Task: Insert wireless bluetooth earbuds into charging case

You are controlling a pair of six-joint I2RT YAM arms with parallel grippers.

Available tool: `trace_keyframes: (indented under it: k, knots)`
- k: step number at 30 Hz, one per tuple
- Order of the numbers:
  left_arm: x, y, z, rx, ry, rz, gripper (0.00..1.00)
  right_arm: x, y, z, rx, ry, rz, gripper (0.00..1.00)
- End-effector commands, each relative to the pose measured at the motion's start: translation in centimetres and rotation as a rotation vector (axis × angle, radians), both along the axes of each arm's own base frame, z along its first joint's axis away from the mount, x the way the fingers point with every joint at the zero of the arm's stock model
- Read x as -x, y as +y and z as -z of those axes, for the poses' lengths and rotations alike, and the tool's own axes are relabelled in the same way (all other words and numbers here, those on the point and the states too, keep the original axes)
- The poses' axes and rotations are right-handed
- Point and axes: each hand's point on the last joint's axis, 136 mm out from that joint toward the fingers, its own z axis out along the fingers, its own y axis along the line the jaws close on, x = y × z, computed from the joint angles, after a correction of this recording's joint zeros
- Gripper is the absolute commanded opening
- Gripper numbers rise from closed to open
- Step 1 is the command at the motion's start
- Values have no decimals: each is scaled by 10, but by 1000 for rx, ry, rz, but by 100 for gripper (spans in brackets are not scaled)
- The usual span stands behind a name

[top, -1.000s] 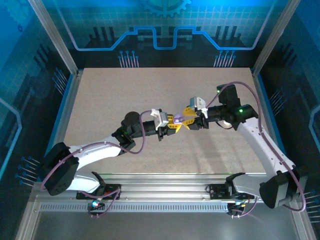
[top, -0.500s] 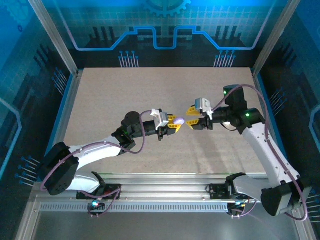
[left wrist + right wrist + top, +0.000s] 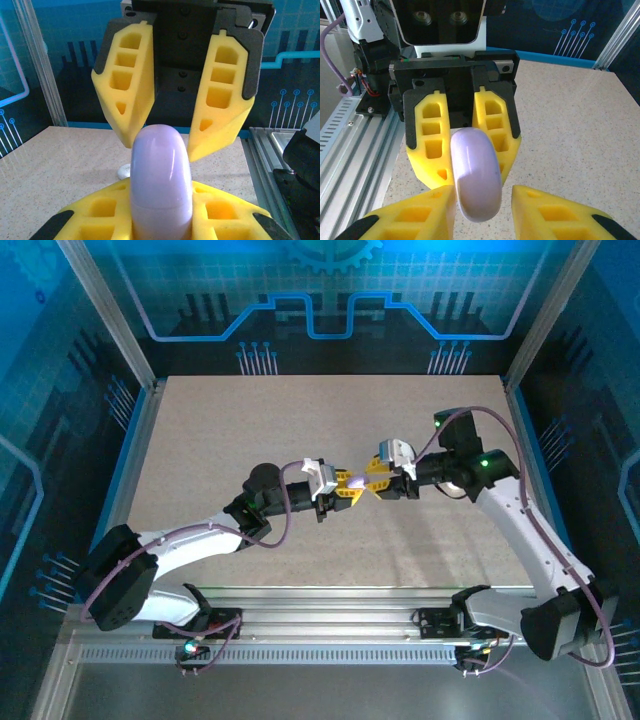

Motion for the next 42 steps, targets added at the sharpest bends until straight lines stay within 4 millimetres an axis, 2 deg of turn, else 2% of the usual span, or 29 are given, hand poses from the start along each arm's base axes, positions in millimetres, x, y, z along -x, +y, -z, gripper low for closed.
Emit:
trace_keyframes:
  k: [1,16,20,29,32,42]
  knots:
    - [10,-2,-27,36,-76,38,19,5,4,-7,-4,-16,-37,35]
    - [12,-2,-28,35,-82,45,19,7,10,-5,5,-9,-67,34]
    - [13,-3,-27,35,-81,48,19,7,12,-3,8,-3,-77,27]
    - [14,-3,-29,30,-84,53,19,6,11,1,27,-29,-65,19]
    - [14,-2,-28,26,-91,47,24,5,10,0,33,-33,-51,15]
    - [9,-2,-20,14,-80,22,32,10,2,1,63,-48,-8,13]
